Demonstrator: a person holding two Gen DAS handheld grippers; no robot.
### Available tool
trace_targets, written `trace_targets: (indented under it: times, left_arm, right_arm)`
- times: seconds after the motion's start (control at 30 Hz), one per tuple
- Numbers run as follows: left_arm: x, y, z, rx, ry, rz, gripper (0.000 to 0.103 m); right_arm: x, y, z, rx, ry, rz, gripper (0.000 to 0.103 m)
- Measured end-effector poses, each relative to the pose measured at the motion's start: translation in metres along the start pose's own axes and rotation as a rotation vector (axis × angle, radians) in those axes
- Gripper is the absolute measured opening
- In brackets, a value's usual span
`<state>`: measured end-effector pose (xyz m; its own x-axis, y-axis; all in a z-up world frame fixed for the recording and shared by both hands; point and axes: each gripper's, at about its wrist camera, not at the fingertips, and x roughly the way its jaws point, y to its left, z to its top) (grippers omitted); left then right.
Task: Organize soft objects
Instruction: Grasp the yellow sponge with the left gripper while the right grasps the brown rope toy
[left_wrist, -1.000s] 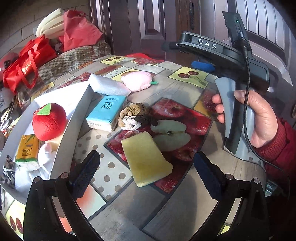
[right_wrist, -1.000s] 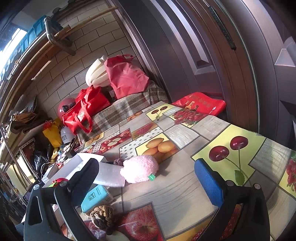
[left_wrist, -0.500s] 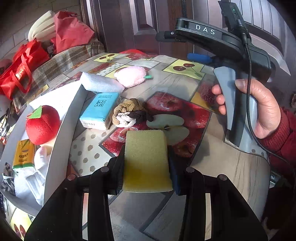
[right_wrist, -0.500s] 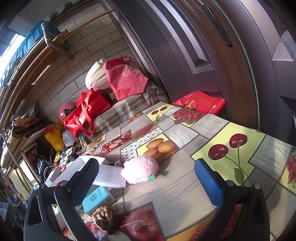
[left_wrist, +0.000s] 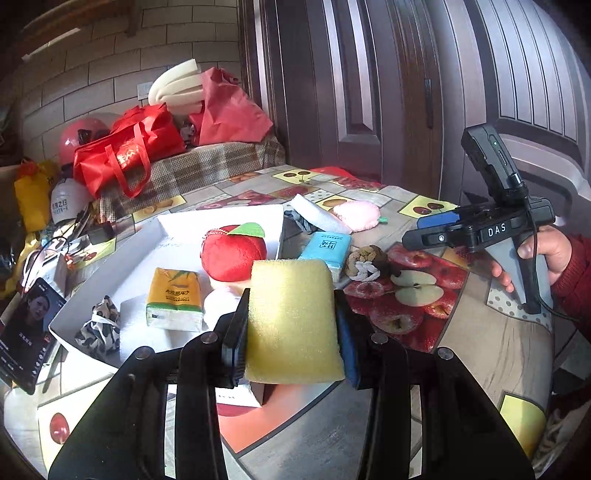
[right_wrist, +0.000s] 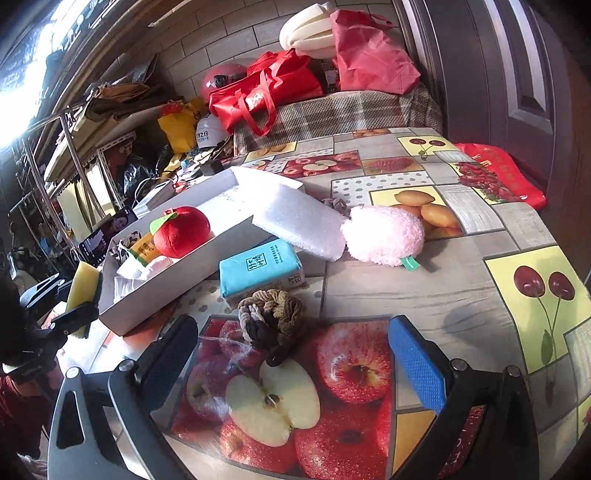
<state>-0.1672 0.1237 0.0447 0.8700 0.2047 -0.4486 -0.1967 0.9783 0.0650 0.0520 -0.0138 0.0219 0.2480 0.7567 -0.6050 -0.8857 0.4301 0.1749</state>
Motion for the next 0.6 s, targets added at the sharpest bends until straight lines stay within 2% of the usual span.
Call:
trace_targets:
  times: [0.13, 0.27, 0.33, 0.37, 0.4, 0.43, 0.53, 0.6]
  left_arm:
    - [-0.003, 0.009, -0.002, -0.041, -0.006, -0.001, 0.040]
    - [-0.003, 0.010, -0.002, -0.041, -0.010, 0.000, 0.040]
    - [-0.003, 0.011, -0.002, -0.044, -0.013, -0.001, 0.040]
    - [-0.003, 0.012, -0.003, -0.048, -0.014, 0.001, 0.040]
    - [-0.003, 0.012, -0.003, -0.052, -0.016, 0.001, 0.040]
    - [-0.003, 0.013, -0.003, -0.056, -0.016, 0.001, 0.040]
    - [-0.004, 0.013, -0.004, -0.058, -0.018, 0.007, 0.040]
    - [-0.007, 0.010, -0.004, -0.051, -0.026, 0.012, 0.040]
  right_arm:
    - [0.029, 0.029, 0.000, -0.143, 0.110, -0.047, 0.103]
    - [0.065, 0.032, 0.010, -0.172, 0.184, -0.118, 0.102]
    - [0.076, 0.027, 0.012, -0.161, 0.224, -0.107, 0.093]
    - [0.074, 0.027, 0.013, -0.169, 0.214, -0.109, 0.083]
    - [0.071, 0.030, 0.012, -0.182, 0.203, -0.099, 0.061]
    - [0.067, 0.033, 0.010, -0.201, 0.192, -0.092, 0.050]
    - [0.051, 0.037, 0.002, -0.234, 0.172, -0.067, 0.042]
    - [0.033, 0.039, -0.001, -0.230, 0.108, -0.020, 0.040]
